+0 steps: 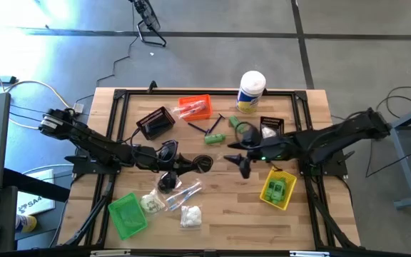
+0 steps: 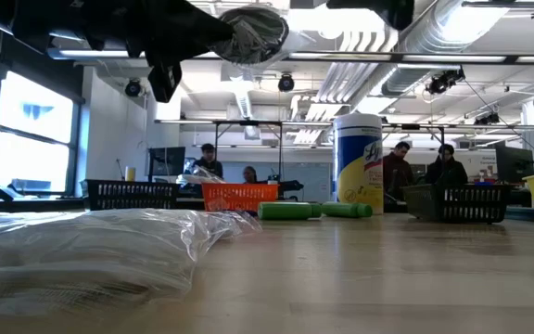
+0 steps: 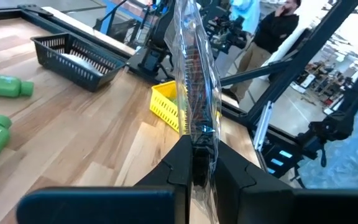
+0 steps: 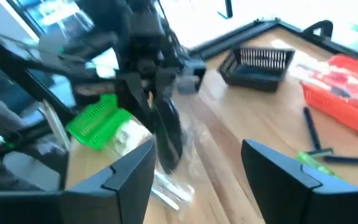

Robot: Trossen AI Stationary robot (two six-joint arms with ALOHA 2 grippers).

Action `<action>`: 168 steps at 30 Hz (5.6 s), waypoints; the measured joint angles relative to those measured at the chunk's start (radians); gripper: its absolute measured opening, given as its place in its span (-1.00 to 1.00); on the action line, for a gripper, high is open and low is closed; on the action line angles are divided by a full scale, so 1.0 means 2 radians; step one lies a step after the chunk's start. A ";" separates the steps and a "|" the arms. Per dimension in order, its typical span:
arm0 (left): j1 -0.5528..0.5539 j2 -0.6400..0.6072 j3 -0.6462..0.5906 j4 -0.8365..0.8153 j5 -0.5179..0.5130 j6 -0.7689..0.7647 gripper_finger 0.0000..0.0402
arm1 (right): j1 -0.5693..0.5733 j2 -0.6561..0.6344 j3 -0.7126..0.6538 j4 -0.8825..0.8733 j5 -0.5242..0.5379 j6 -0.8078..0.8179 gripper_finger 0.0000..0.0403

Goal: Pick & Place Travel size toiletries
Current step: Put the black hairbrush into the green bin, then put the blue toothbrush into the orange bin

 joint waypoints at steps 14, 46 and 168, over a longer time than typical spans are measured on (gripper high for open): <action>-0.001 -0.054 0.000 -0.044 0.017 -0.133 -0.86 | -0.020 -0.107 0.000 -0.095 0.073 -0.069 -0.11; -0.314 -0.038 0.286 -0.808 -0.043 -0.798 -0.86 | -0.102 -0.110 0.000 -0.161 0.071 -0.122 -0.30; -0.256 0.052 0.327 -0.813 -0.302 -0.421 -0.11 | -0.142 -0.086 0.000 -0.020 -0.038 -0.064 -0.30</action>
